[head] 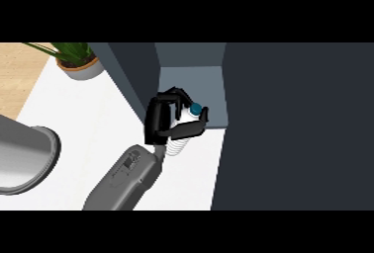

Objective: Pick up the bottled water, place it into the cabinet and close the cabinet

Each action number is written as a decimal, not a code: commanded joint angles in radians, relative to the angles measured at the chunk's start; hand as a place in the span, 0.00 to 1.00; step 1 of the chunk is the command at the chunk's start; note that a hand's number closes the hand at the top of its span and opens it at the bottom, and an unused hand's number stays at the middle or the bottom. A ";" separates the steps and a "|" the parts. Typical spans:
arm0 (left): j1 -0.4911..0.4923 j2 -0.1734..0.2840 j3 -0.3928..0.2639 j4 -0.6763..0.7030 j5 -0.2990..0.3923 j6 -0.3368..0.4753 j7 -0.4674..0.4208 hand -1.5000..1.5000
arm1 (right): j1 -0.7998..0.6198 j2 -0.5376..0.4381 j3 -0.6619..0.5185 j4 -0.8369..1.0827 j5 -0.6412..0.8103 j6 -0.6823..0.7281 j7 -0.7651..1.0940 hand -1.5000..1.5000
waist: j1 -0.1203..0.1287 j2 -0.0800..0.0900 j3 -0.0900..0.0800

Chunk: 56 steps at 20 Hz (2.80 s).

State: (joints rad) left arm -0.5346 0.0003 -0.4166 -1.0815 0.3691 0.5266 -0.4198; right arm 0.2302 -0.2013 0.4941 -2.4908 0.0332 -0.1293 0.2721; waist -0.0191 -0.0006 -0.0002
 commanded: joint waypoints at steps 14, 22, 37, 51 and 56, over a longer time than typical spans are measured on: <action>-0.304 0.000 0.055 0.439 0.256 0.118 -0.089 1.00 | 0.096 -0.063 -0.099 -0.082 -0.102 0.066 -0.054 0.00 | -0.022 0.008 0.000; -0.424 0.000 0.092 0.660 0.206 0.179 -0.126 1.00 | 0.175 -0.057 -0.062 -0.101 -0.083 0.088 -0.123 0.00 | -0.037 0.010 0.000; -0.576 0.000 0.142 0.912 0.192 0.169 -0.217 0.00 | 0.118 -0.048 -0.079 -0.076 -0.079 0.111 -0.095 0.00 | -0.053 0.023 -0.001; -0.593 0.000 0.180 0.967 0.193 0.091 -0.285 0.00 | 0.137 -0.035 -0.125 -0.068 -0.134 0.138 -0.140 0.00 | -0.062 0.026 0.000; -0.614 0.000 0.199 0.927 0.210 -0.004 -0.277 0.00 | 0.135 -0.004 -0.070 0.009 -0.068 0.134 -0.173 0.00 | -0.052 0.021 -0.001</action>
State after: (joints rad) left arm -1.1434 0.0019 -0.2293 -0.1329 0.5692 0.5718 -0.6875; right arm 0.3601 -0.2202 0.4020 -2.4743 -0.0286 0.0074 0.1012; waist -0.0745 0.0227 -0.0008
